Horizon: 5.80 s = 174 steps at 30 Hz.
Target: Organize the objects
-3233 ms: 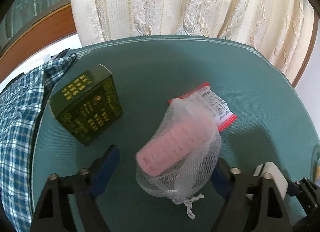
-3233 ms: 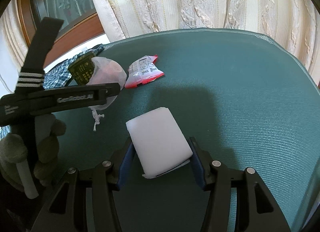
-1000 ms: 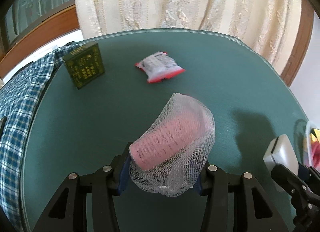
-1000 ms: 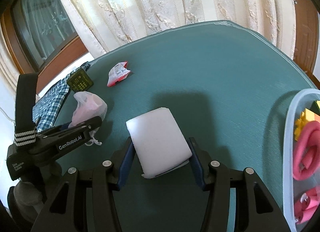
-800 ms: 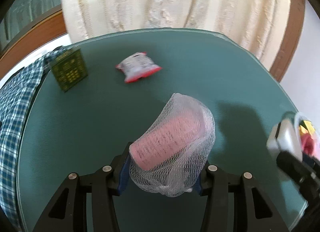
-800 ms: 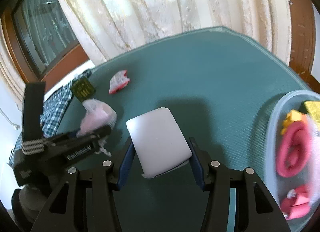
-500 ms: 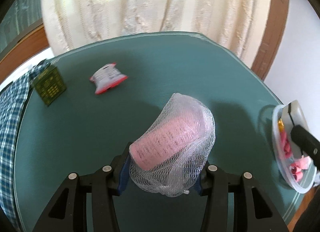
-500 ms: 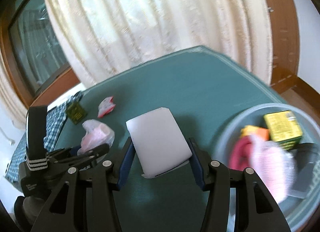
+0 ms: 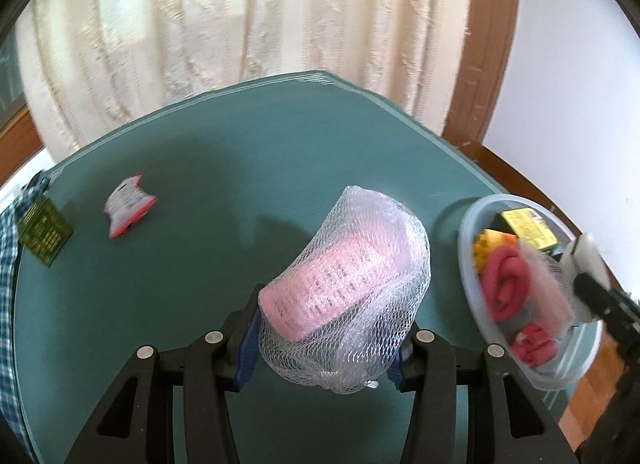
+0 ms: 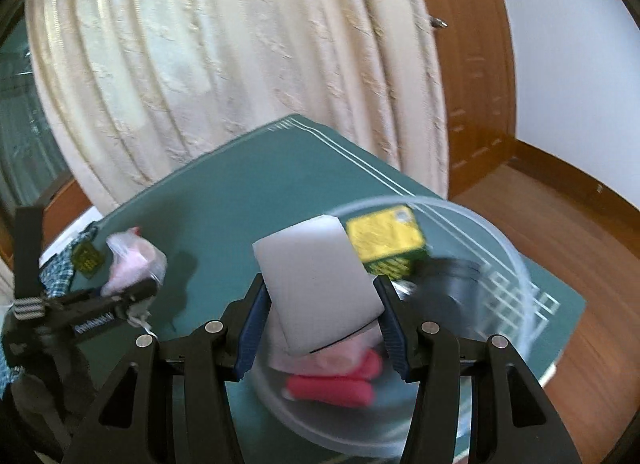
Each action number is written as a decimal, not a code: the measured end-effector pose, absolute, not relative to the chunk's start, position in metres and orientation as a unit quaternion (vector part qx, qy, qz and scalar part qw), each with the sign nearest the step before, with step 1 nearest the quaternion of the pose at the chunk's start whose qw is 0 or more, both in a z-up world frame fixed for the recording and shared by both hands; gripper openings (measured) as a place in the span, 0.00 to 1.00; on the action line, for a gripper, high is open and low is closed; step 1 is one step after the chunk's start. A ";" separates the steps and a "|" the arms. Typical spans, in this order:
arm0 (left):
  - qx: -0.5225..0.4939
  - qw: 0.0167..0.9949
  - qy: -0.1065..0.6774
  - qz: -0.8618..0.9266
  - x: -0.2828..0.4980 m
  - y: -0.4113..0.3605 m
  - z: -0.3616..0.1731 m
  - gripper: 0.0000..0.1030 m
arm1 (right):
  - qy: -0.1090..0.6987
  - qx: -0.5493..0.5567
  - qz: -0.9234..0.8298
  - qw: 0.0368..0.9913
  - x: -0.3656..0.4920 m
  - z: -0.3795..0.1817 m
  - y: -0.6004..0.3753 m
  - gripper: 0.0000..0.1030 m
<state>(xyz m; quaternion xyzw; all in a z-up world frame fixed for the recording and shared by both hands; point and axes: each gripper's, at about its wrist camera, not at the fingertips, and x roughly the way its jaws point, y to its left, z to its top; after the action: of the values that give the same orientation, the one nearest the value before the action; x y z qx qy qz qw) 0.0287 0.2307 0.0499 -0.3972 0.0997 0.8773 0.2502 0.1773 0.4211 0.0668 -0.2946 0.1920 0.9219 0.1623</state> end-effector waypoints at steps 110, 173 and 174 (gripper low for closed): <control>-0.437 0.319 0.025 0.841 0.014 0.274 0.066 0.89 | 0.188 -0.236 0.938 0.169 0.150 0.097 0.440 0.56; -0.386 0.028 -0.036 0.921 -0.182 -0.037 0.047 0.96 | 0.098 -0.403 0.907 -0.075 -0.032 0.040 0.215 0.62; -0.387 0.030 -0.035 0.921 -0.183 -0.037 0.047 0.94 | 0.096 -0.403 0.907 -0.075 -0.036 0.040 0.214 0.62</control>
<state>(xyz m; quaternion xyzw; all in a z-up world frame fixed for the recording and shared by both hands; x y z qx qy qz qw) -0.1826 -0.0366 0.0466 -0.3865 -0.0353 0.9211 0.0297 -0.0363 0.2139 0.0399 -0.4033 0.0962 0.9069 -0.0748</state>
